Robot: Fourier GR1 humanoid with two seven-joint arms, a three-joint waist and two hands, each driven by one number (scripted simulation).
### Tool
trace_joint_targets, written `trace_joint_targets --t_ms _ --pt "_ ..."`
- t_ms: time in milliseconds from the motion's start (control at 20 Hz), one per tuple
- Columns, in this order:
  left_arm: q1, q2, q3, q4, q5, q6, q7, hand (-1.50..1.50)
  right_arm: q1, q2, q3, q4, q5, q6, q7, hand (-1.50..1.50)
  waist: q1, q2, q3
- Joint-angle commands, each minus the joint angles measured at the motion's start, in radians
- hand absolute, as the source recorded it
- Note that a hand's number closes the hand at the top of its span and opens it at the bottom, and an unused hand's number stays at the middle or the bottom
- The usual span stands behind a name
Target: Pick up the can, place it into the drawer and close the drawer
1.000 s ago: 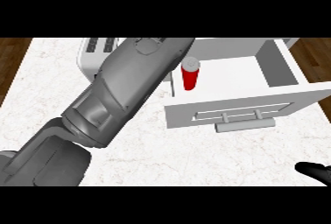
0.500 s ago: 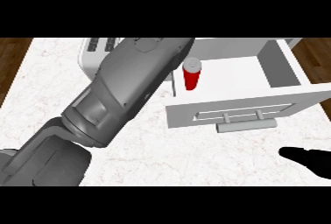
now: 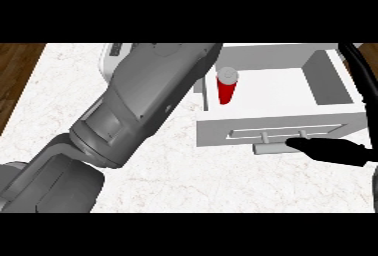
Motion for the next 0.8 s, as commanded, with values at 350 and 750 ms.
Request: trace_joint_targets --t_ms 350,750 --pt "-0.017 0.000 -0.002 -0.004 -0.010 -0.030 0.029 -1.50 -0.143 0.073 0.203 0.424 0.385 -0.174 -0.073 -1.50 0.061 -0.016 -0.001" --pt "0.026 0.061 0.028 -0.004 -0.040 -0.062 0.007 -1.50 -0.324 0.142 0.190 0.773 0.479 -0.314 -0.164 -1.50 0.066 -0.017 -0.001"
